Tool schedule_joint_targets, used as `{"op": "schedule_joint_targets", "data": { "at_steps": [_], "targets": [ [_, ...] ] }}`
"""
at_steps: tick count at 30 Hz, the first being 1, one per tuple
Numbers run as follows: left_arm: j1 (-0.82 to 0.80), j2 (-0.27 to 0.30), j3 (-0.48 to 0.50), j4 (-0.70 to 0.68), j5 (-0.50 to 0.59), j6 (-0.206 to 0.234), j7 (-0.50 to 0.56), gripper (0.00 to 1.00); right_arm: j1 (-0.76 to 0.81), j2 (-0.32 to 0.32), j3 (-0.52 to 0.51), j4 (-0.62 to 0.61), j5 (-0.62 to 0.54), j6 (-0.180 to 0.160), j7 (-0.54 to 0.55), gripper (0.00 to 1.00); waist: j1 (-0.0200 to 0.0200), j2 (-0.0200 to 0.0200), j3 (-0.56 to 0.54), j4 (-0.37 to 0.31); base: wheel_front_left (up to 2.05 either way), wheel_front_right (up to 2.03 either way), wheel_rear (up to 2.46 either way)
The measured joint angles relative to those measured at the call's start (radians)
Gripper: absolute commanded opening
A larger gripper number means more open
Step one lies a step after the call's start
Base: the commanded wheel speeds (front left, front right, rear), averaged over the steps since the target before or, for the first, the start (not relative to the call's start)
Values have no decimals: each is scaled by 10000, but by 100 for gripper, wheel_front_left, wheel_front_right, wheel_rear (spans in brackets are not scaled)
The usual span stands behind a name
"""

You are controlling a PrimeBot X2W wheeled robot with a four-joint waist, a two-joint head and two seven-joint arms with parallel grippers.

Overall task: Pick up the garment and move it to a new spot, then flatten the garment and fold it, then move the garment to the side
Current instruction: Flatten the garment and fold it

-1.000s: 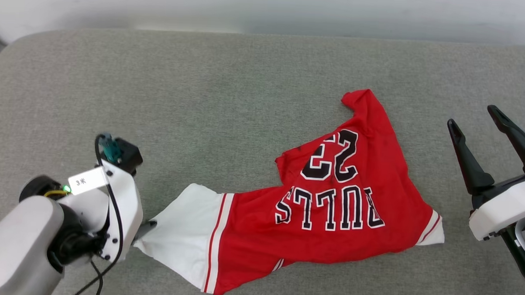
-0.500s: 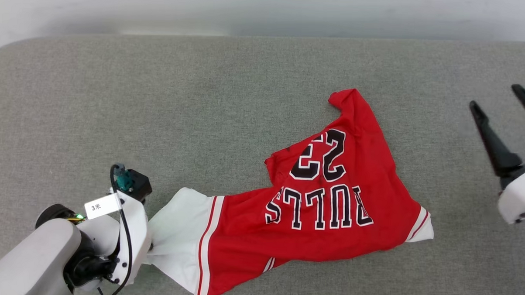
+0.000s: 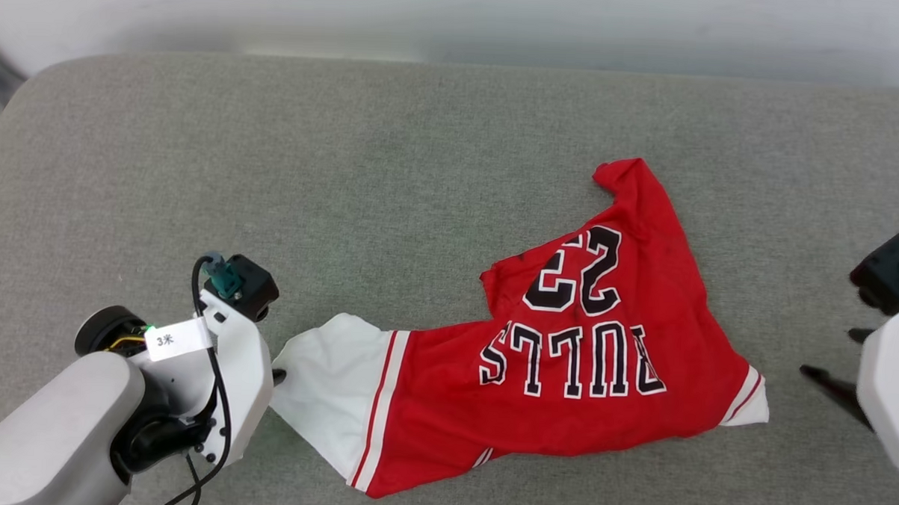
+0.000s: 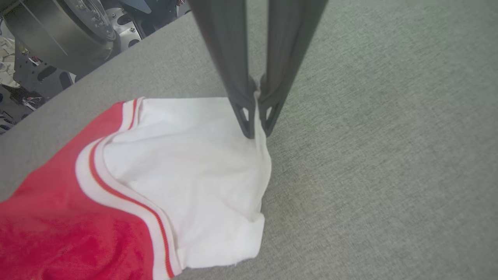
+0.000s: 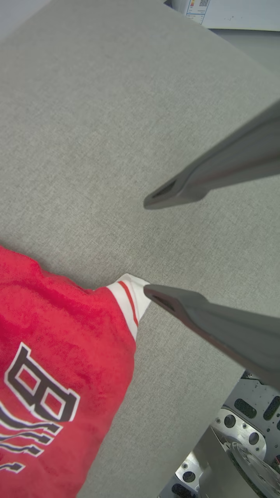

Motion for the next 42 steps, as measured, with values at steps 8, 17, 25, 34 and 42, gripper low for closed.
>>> {"op": "schedule_joint_targets", "data": {
  "at_steps": [8, 17, 25, 34, 42],
  "targets": [
    [-408, -176, -130, -163, 234, 0, -222, 0, -658, 1049, 1498, 1979, -61, 0, -474, 100, 1, 0, 519, 330, 0, 0, 0],
    [-539, -274, -167, -10, 244, 0, -627, 0, -1324, 1221, 3168, 3638, 299, -2, -1448, 75, 0, 0, 839, 489, 0, 0, 0],
    [-134, -46, 247, -247, -23, 71, -1446, 0, -1442, 817, 3567, 3335, 1045, 4, -3141, 0, 1, 0, 271, 332, 0, 0, 0],
    [443, 869, 1267, -2127, -433, 754, -2044, 0, -770, -468, 2293, 1417, 1603, 2, -4034, 0, 1, 0, -809, 44, 0, 0, 0],
    [-724, 1022, 2117, -3200, -514, 972, -2201, 0, -886, -665, 278, 372, 1352, 2, -3795, 0, 0, 0, -1072, -155, 0, 0, 0]
  ]
}}
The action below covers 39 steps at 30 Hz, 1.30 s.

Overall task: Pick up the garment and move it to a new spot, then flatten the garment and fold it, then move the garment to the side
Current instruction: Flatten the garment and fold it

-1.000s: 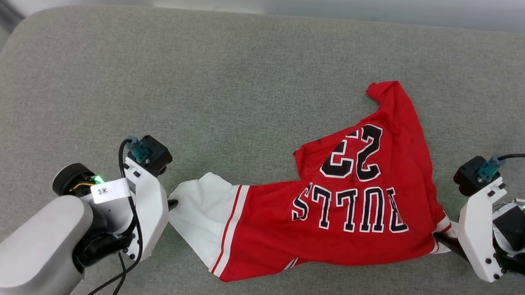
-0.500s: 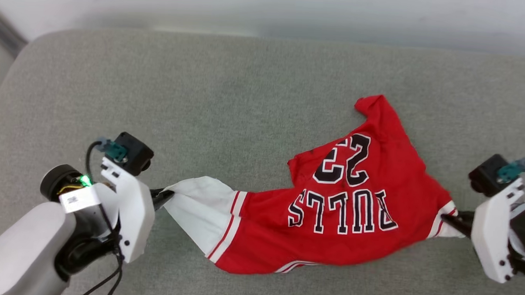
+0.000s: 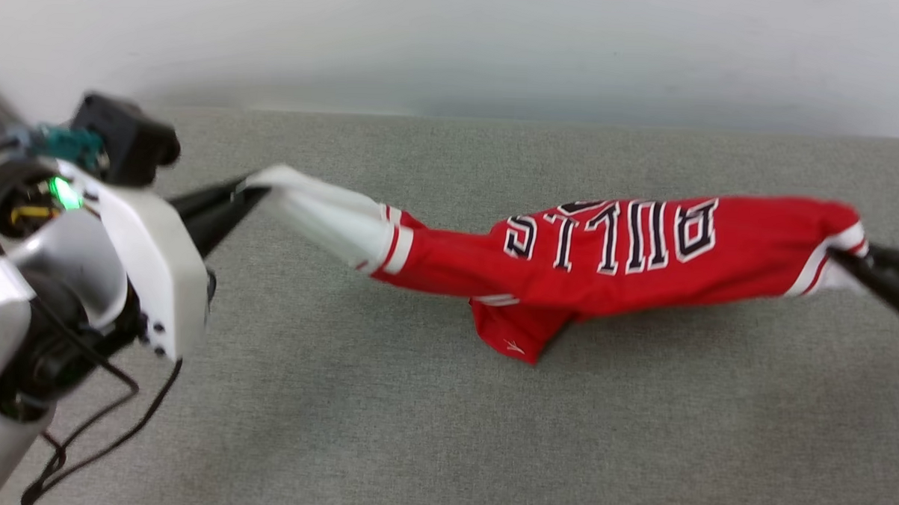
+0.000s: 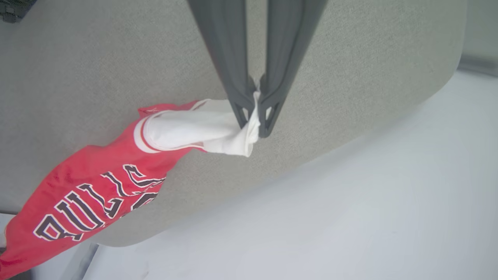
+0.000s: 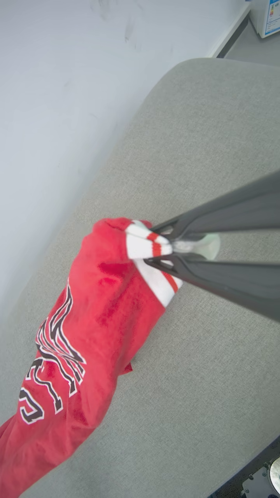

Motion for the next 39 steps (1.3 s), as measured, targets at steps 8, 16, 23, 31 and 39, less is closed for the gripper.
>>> {"op": "schedule_joint_targets", "data": {
  "at_steps": [8, 16, 23, 31, 39],
  "targets": [
    [-2615, -1106, 82, 688, 284, -217, 31, 0, -2003, 479, -940, -184, -408, 0, 1220, 0, 0, 0, 530, -74, 0, 0, 0],
    [-7052, -2491, 316, 3459, 1185, -546, -748, 0, -6667, 1833, -468, 1822, -1672, 0, 1894, 0, 1, 0, 2162, -96, 0, 0, 0],
    [-9433, -3010, 598, 4986, 1666, -648, -1582, 0, -9448, 2648, -146, 3315, -2564, 0, 1189, 0, 2, 0, 3223, -10, 0, 0, 0],
    [-10482, -3095, 890, 6646, 1662, -782, -2621, 0, -10868, 3478, 119, 5024, -3162, 0, 21, 0, 3, 0, 4040, 114, 0, 0, 0],
    [-9363, -2872, 652, 7542, 1394, -940, -3808, 0, -10344, 4006, 646, 6136, -2949, 0, -1007, 0, 3, 0, 4422, 199, 0, 0, 0]
  ]
}}
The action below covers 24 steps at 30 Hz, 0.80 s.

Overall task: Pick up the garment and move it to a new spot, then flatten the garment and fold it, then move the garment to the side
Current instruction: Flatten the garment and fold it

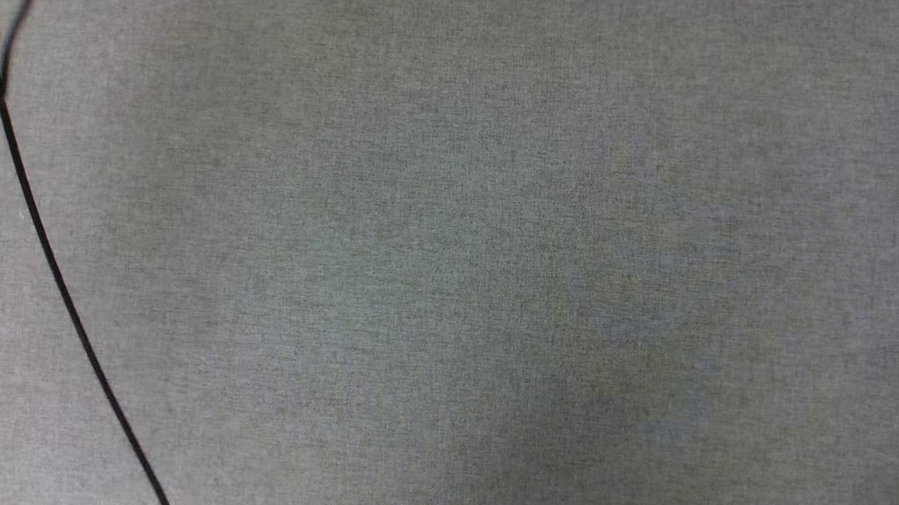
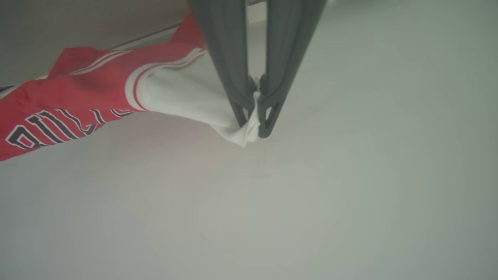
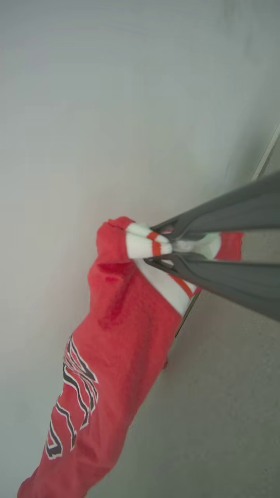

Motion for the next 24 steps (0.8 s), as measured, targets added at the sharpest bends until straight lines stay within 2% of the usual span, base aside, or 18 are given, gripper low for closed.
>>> {"op": "schedule_joint_targets", "data": {
  "at_steps": [9, 14, 24],
  "targets": [
    [3449, 288, -491, -226, -604, -31, -1254, 0, 2229, 167, 1448, 709, 1066, 0, -846, 0, -1, 0, -531, 12, 0, 0, 0],
    [5730, 380, -581, -752, -1003, 69, -1626, 0, 3875, -117, 2190, 708, 1814, 0, -1124, 0, -1, 0, -1165, 10, 0, 0, 0],
    [11023, 915, -573, -2798, -2019, 1212, -1950, 0, 6930, -1158, 3680, -219, 3329, 0, -1212, 0, -4, 0, -2761, -95, 0, 0, 0]
  ]
}}
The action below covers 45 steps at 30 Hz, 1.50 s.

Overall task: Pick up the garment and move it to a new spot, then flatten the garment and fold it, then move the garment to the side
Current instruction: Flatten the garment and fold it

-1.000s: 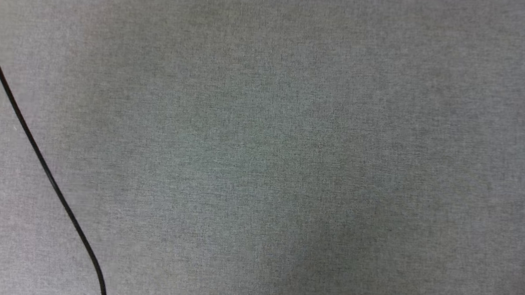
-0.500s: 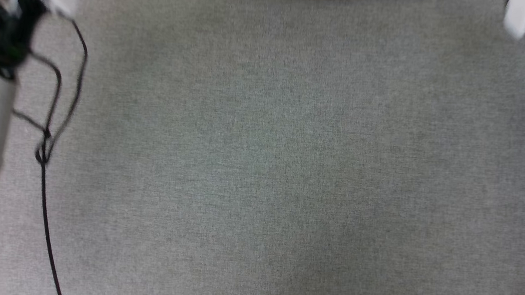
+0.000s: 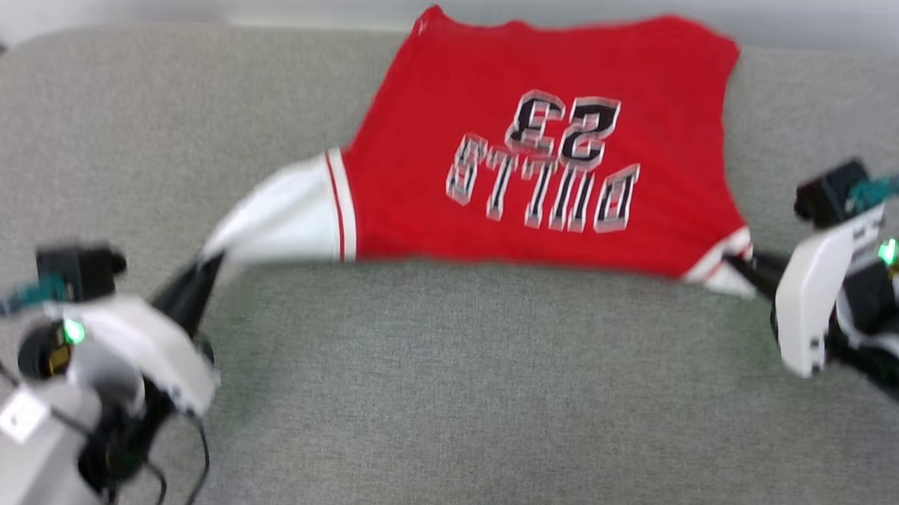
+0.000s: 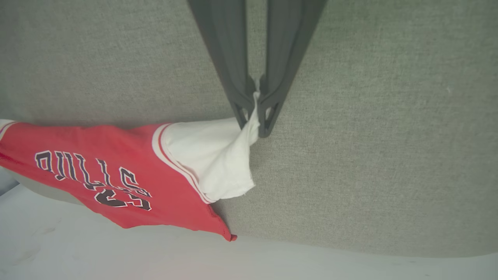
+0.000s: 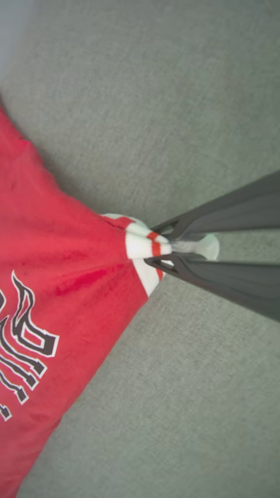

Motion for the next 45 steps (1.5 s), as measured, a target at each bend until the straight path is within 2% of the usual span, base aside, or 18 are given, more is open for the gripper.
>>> {"op": "schedule_joint_targets", "data": {
  "at_steps": [6, 14, 23, 29, 30, 31, 35, 39, 42, 45],
  "targets": [
    [2497, 284, -35, -1145, -349, 853, -127, 0, 1659, -744, 320, -667, 673, 0, -111, 0, -1, 0, -914, -41, 0, 0, 0],
    [4769, 290, -359, -1695, -658, 1534, -240, 0, 4142, -1488, 190, -1603, 1308, 2, -360, 0, -2, 0, -1877, 71, 0, 0, 0],
    [6005, 213, -566, -1967, -903, 1737, -362, 0, 6540, -2109, -487, -2470, 1530, 2, -79, 0, -1, 0, -2254, 210, 0, 0, 0],
    [6001, 203, -656, -2067, -813, 1770, -357, 0, 7020, -2046, -1369, -2698, 1269, 2, 238, 0, 0, 0, -2168, 205, 0, 0, 0],
    [5961, 207, -662, -2075, -796, 1797, -355, 0, 7022, -2004, -1563, -2727, 1179, 2, 290, 29, 0, 0, -2159, 199, 0, 0, 0],
    [5899, 219, -671, -2090, -765, 1801, -345, 0, 7023, -1973, -1783, -2784, 1078, 2, 291, 100, 1, 0, -2153, 198, 0, 0, 0],
    [5736, 238, -688, -2245, -598, 1833, -359, 0, 7004, -1990, -2817, -3149, 677, -2, 399, 100, 1, 0, -2090, 210, 0, 0, 0],
    [5520, 259, -708, -2500, -391, 1898, -376, 0, 6435, -2226, -4345, -3774, 234, -2, 458, 100, 2, 0, -1896, 223, 0, 0, 0],
    [5279, 267, -738, -2723, -199, 1929, -420, 0, 5659, -2449, -5371, -4203, -157, -2, 894, 100, 2, 0, -1666, 256, 0, 0, 0],
    [4938, 268, -756, -2913, 12, 1965, -441, 0, 4766, -2527, -6100, -4571, -389, -2, 1808, 100, 2, 0, -1381, 331, 0, 0, 0]
  ]
}}
